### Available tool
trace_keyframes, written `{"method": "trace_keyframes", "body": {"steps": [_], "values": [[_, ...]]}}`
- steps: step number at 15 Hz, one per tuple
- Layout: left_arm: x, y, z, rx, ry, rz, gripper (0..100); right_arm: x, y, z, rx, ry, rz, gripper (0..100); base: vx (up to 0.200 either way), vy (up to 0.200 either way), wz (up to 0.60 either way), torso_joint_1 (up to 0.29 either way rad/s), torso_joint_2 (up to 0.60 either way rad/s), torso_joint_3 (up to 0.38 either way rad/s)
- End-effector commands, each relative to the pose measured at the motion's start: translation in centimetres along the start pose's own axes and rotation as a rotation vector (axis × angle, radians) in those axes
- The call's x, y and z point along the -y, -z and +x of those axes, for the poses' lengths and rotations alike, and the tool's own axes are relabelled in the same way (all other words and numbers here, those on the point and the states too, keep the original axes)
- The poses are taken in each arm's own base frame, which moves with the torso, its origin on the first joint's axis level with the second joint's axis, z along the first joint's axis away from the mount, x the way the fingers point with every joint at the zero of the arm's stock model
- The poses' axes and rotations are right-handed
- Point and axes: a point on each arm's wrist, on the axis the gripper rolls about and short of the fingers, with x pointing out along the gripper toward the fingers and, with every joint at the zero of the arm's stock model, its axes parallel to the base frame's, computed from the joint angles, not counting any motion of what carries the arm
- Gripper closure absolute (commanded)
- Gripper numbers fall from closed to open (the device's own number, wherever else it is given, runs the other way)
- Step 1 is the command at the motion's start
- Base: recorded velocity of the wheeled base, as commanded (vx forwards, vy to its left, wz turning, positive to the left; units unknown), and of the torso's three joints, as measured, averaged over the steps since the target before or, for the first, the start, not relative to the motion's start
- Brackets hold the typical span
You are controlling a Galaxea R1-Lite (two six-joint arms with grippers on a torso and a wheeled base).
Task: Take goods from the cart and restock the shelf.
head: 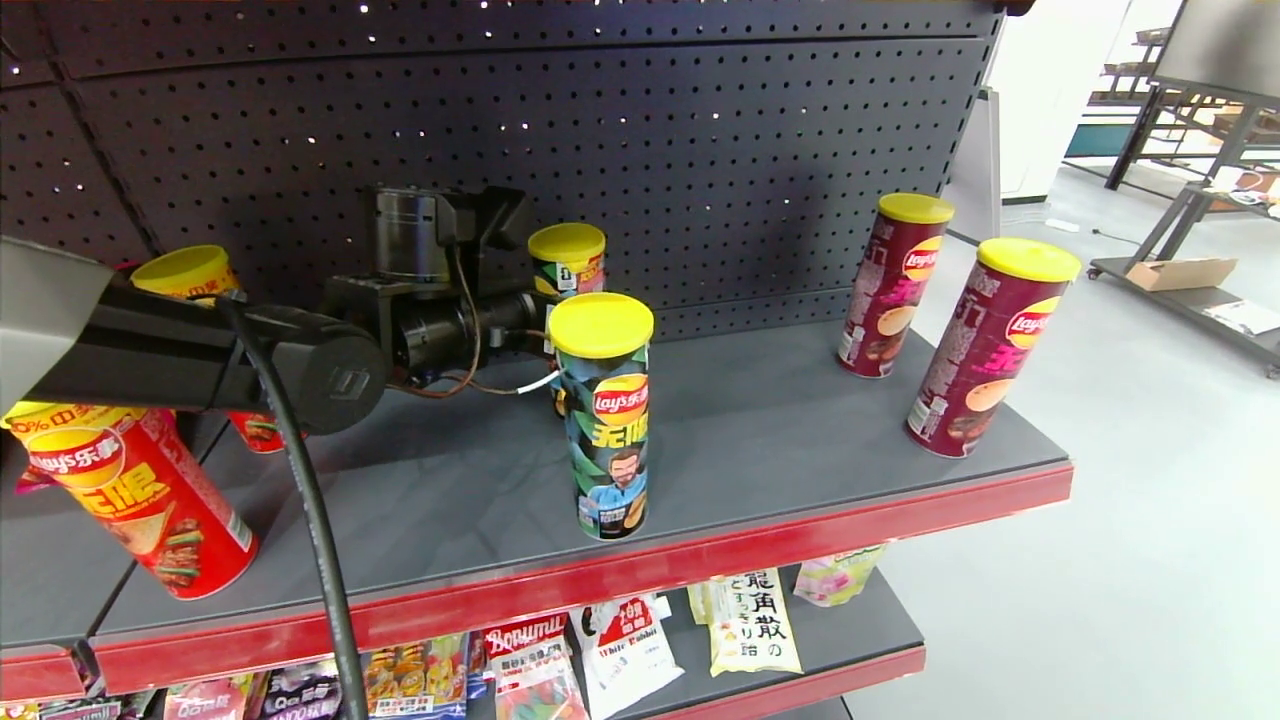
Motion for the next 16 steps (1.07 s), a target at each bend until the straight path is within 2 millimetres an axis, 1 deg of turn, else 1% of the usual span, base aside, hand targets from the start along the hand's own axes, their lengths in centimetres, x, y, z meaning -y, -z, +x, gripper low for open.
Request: {"method": "trace_keyframes", "body": {"steps": [1, 4, 8, 13, 15, 16], "values": [[0.0, -0.2, -0.2, 0.008, 0.0, 0.001, 0, 0.0, 0.0, 0.0, 0.001, 0.0, 0.0, 0, 0.0, 0.0, 0.0, 0.0, 0.0, 0.0], [0.1, -0.3, -0.6, 0.01, 0.0, 0.001, 0, 0.0, 0.0, 0.0, 0.001, 0.0, 0.0, 0, 0.0, 0.0, 0.0, 0.0, 0.0, 0.0], [-0.1, 0.3, -2.1, -0.019, -0.006, -0.003, 0, 0.0, 0.0, 0.0, -0.001, 0.0, 0.0, 0, 0.0, 0.0, 0.0, 0.0, 0.0, 0.0], [-0.6, 0.8, -4.6, -0.06, -0.025, -0.01, 0, 0.0, 0.0, 0.0, -0.001, 0.001, 0.0, 0, 0.0, 0.0, 0.0, 0.0, 0.0, 0.0], [-0.6, 1.3, -6.8, -0.082, -0.033, -0.015, 0, 0.0, 0.0, 0.0, -0.001, 0.0, 0.0, 0, 0.0, 0.0, 0.0, 0.0, 0.0, 0.0], [-0.6, 1.3, -7.0, -0.086, -0.033, -0.016, 0, 0.0, 0.0, 0.0, 0.001, 0.0, 0.0, 0, 0.0, 0.0, 0.0, 0.0, 0.0, 0.0]]}}
